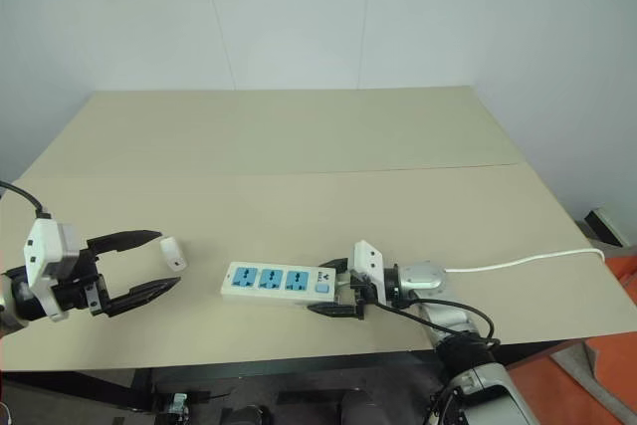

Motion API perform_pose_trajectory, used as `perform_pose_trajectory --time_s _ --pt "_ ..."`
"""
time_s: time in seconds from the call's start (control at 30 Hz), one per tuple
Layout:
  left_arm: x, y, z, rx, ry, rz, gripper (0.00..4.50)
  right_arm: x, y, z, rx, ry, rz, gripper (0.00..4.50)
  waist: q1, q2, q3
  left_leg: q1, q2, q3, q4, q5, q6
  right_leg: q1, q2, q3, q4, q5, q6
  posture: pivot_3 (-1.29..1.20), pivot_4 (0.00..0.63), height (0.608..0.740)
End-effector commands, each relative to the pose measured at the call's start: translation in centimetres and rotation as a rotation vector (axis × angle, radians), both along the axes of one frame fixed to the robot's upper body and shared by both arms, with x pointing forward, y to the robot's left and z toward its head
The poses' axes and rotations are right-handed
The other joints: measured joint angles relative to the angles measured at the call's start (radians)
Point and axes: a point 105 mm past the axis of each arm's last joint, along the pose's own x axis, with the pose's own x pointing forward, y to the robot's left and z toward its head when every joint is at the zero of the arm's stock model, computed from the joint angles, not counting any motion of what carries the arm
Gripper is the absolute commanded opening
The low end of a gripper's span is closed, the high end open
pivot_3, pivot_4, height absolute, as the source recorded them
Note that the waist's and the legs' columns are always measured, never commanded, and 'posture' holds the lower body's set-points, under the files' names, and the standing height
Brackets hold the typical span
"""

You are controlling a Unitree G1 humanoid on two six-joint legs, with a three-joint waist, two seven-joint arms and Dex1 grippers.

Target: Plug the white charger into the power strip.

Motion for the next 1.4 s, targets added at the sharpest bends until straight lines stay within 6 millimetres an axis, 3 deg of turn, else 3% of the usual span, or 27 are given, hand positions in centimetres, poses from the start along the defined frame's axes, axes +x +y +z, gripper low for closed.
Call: perform_pose_trajectory --time_s 0.03,0.27,0.5,0.63,0.83,0.97,1.13,1.4 --pt "-0.2 -0.4 0.8 0.03 -0.037 -0.026 4.5 0.1 0.8 0.5 0.009 -0.03 0.028 4.46 0.0 0.0 0.0 0.0 0.0 0.0 0.0 0.0 0.0 0.0 0.0 0.0 0.0 0.0 0.0 0.0 0.15 0.74" --pt "-0.2 -0.5 0.9 0.036 -0.033 -0.042 4.5 -0.3 0.0 0.7 0.014 0.008 0.068 4.46 0.005 0.0 0.0 -0.001 0.0 0.0 0.0 0.0 0.0 0.0 0.0 0.0 -0.001 0.0 0.0 0.0 0.15 0.74" --pt "0.1 -0.7 0.9 0.041 -0.03 -0.057 4.5 -1.0 0.7 -0.6 -0.012 0.052 0.115 4.46 0.005 0.0 0.0 -0.001 0.0 0.0 0.0 0.0 0.0 0.0 0.0 0.0 -0.001 0.0 0.0 0.0 0.15 0.74" --pt "0.1 -0.8 1.0 0.049 -0.024 -0.081 4.5 -1.5 1.3 -1.3 -0.025 0.078 0.166 3.43 0.002 0.0 0.0 0.0 0.0 0.0 0.0 0.0 0.0 0.001 0.0 0.0 -0.001 0.0 0.0 0.0 0.15 0.74" --pt "0.3 -0.9 1.8 0.086 -0.007 -0.193 4.5 -0.6 2.2 -0.9 -0.024 0.0 0.204 3.43 -0.005 -0.001 -0.001 0.003 0.001 0.0 0.0 0.0 0.0 0.002 0.002 0.0 0.0 0.0 -0.001 0.0 0.15 0.74" --pt "1.5 -0.4 3.4 0.13 -0.006 -0.246 4.5 0.7 2.5 -0.1 -0.038 -0.026 0.211 3.43 -0.011 -0.001 0.0 0.007 0.002 -0.001 0.0 0.0 0.0 0.004 0.004 0.0 0.004 0.001 -0.002 0.0 0.15 0.74" --pt "4.6 0.7 5.5 0.269 0.012 -0.211 4.5 1.7 2.7 0.1 -0.036 -0.039 0.178 3.43 -0.004 -0.001 0.0 0.006 0.002 -0.002 0.0 0.0 0.0 0.003 0.005 0.0 0.004 0.001 -0.003 0.0 0.15 0.74" --pt "6.7 1.6 8.1 0.457 0.064 -0.278 4.5 2.3 2.3 0.1 -0.022 -0.043 0.125 3.43 -0.001 -0.001 0.0 0.0 0.001 -0.002 0.0 0.0 0.0 -0.001 0.005 -0.001 0.004 0.0 -0.002 0.0 0.15 0.74"
